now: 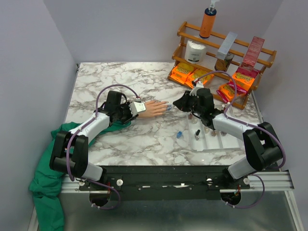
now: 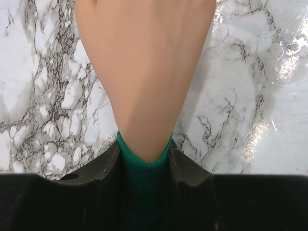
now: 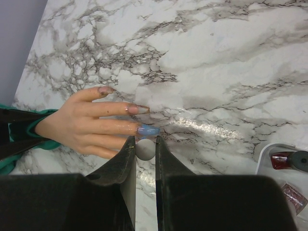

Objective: Paint the nails

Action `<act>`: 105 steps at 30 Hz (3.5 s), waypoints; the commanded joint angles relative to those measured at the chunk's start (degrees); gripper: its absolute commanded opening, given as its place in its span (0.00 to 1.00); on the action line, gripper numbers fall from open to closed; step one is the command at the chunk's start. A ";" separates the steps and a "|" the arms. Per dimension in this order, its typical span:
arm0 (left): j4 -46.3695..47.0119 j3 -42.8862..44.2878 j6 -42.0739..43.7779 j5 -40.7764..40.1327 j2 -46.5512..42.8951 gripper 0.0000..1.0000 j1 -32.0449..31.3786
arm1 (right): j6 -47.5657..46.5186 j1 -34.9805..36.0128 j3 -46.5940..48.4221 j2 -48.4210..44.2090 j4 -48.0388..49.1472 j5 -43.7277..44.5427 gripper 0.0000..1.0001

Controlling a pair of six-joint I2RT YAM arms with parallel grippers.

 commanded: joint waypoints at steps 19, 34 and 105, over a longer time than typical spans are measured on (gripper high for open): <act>0.95 1.69 -1.79 3.34 0.29 0.00 -0.05 | -5.18 -1.83 -4.49 -6.27 6.95 -6.17 0.01; 0.86 1.60 -1.79 3.34 0.38 0.00 -0.05 | -1.13 -1.74 -1.59 -1.44 8.12 -7.58 0.01; 0.51 1.86 -1.35 3.78 0.56 0.00 -0.05 | -0.78 -1.74 0.96 0.85 3.64 -4.95 0.01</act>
